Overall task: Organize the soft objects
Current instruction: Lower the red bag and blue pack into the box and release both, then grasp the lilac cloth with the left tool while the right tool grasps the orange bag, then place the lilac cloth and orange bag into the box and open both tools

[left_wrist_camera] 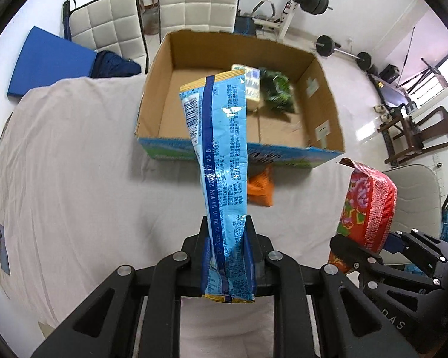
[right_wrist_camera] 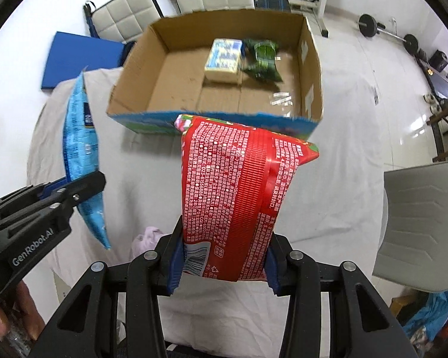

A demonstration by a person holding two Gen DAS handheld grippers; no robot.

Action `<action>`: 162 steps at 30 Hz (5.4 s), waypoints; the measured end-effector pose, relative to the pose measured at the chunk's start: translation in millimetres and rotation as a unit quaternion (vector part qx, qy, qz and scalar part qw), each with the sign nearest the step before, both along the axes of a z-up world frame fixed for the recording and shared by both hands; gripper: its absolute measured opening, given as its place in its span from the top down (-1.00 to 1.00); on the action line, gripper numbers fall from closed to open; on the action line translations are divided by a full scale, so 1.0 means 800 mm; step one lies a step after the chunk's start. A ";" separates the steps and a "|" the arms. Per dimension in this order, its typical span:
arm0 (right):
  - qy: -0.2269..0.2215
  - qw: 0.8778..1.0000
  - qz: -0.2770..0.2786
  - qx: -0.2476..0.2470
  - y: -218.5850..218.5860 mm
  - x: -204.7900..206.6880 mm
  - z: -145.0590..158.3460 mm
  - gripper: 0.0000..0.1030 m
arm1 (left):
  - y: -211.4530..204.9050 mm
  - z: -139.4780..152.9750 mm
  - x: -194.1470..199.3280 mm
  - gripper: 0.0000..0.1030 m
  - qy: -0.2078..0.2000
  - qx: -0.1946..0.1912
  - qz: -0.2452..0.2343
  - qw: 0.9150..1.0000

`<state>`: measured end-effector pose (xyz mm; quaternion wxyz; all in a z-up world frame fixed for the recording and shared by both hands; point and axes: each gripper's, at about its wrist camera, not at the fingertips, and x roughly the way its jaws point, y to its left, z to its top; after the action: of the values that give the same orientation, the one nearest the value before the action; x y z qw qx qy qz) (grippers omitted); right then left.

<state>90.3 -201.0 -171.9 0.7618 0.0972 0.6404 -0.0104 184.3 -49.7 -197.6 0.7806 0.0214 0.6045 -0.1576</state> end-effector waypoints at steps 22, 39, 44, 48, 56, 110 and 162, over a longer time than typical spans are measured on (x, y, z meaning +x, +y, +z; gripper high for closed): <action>-0.034 0.998 -0.045 0.011 -0.064 0.178 -0.002 0.10 | -0.035 0.019 0.205 0.68 -0.017 0.004 -0.022 1.000; 0.095 0.994 -0.047 0.002 -0.072 0.263 -0.191 0.10 | -0.058 -0.174 0.305 0.68 0.121 0.067 -0.033 0.990; 0.116 0.993 -0.038 0.007 -0.061 0.263 -0.221 0.10 | -0.063 -0.193 0.309 0.64 0.131 0.073 -0.042 0.988; 0.130 0.991 -0.028 0.014 -0.054 0.266 -0.233 0.08 | -0.062 -0.203 0.314 0.58 0.145 0.080 -0.039 0.985; 0.127 0.991 -0.036 0.006 -0.059 0.274 -0.227 -0.09 | -0.061 -0.186 0.305 0.40 0.146 0.072 -0.025 0.986; -0.041 0.998 -0.041 -0.016 -0.046 0.053 -0.017 -1.00 | 0.029 -0.020 0.022 -0.99 -0.008 0.063 0.036 0.997; 0.075 0.993 -0.073 0.053 -0.002 0.057 -0.233 -0.08 | -0.003 -0.182 -0.003 -0.24 0.098 0.073 0.073 0.990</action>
<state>135.9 -202.8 -358.2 0.7025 0.1828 0.6867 -0.0393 182.3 -52.0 -343.5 0.7235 0.0189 0.6877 -0.0575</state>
